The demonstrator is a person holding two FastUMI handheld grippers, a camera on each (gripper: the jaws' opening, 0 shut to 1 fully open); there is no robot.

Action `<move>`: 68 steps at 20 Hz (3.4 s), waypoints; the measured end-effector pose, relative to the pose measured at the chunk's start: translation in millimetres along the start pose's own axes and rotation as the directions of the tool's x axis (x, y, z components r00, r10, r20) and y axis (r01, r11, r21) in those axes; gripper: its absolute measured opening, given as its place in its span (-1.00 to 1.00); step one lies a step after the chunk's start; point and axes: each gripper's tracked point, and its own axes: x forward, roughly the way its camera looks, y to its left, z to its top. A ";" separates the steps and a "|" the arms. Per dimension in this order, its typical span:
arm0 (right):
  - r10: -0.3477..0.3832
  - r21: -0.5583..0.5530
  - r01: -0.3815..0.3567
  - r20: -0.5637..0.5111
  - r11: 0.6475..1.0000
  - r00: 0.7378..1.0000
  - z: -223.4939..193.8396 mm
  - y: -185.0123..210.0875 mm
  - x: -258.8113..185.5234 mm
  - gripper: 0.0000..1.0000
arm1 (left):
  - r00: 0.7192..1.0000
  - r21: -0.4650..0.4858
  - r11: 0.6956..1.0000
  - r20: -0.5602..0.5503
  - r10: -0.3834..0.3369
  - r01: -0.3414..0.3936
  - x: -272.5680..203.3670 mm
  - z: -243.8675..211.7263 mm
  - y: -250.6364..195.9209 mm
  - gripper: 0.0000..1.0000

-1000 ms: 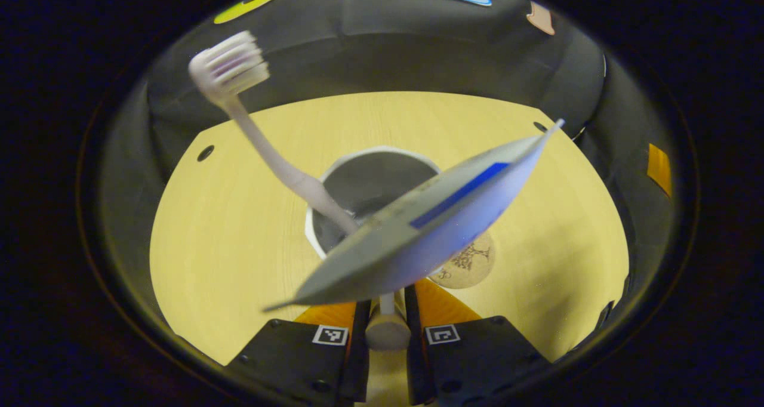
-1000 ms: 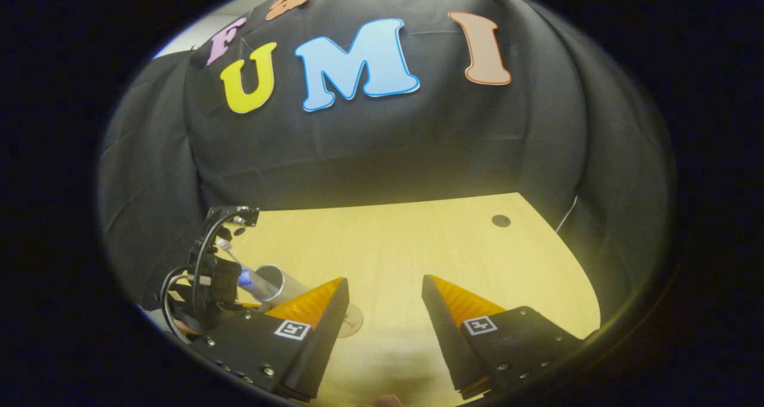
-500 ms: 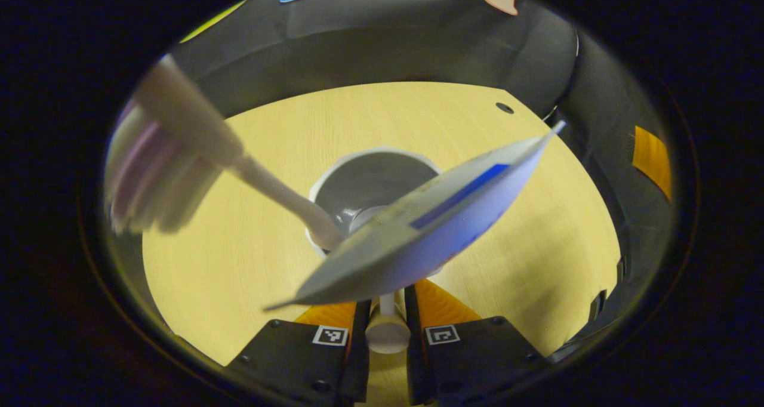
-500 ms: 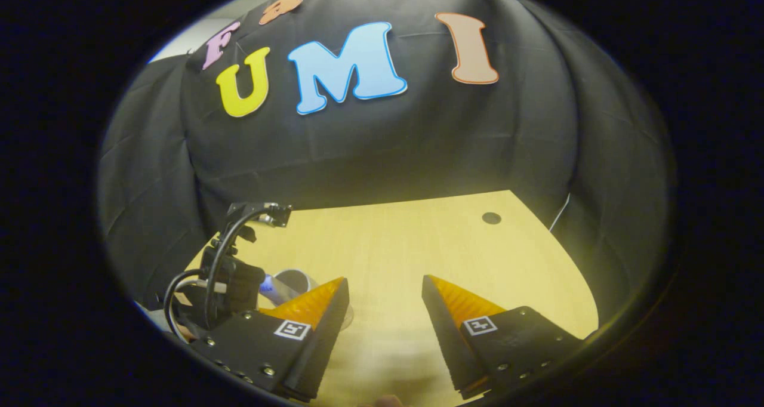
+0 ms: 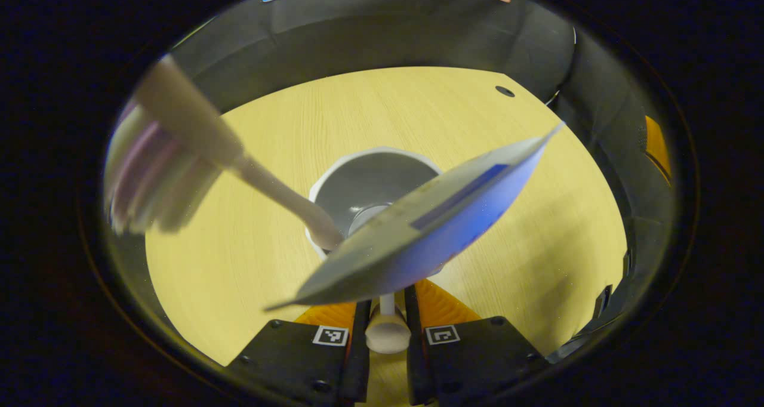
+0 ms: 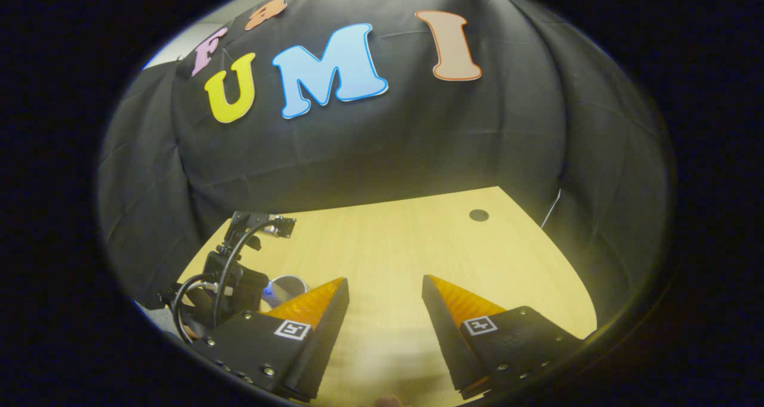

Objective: Put the toothbrush and toothpaste on the desktop into the cup, then pick up the cup and place it on the coaster on the desktop.

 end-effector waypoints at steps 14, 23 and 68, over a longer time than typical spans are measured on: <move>0.037 -0.039 -0.037 0.007 0.999 0.999 0.3 10.0 -13.5 0.55 | 0.998 -0.016 1.000 0.068 0.006 -0.005 -19.9 10.2 -6.9 0.15; 0.074 -0.116 -0.063 0.095 0.991 0.993 31.0 32.1 -40.0 0.56 | 0.946 -0.075 0.997 0.322 0.020 0.004 -100.5 21.0 12.8 0.86; 0.167 -0.308 -0.055 0.350 0.950 0.922 78.0 171.3 -100.4 0.53 | 0.411 -0.195 0.980 0.890 0.197 -0.049 -348.2 49.8 73.9 0.84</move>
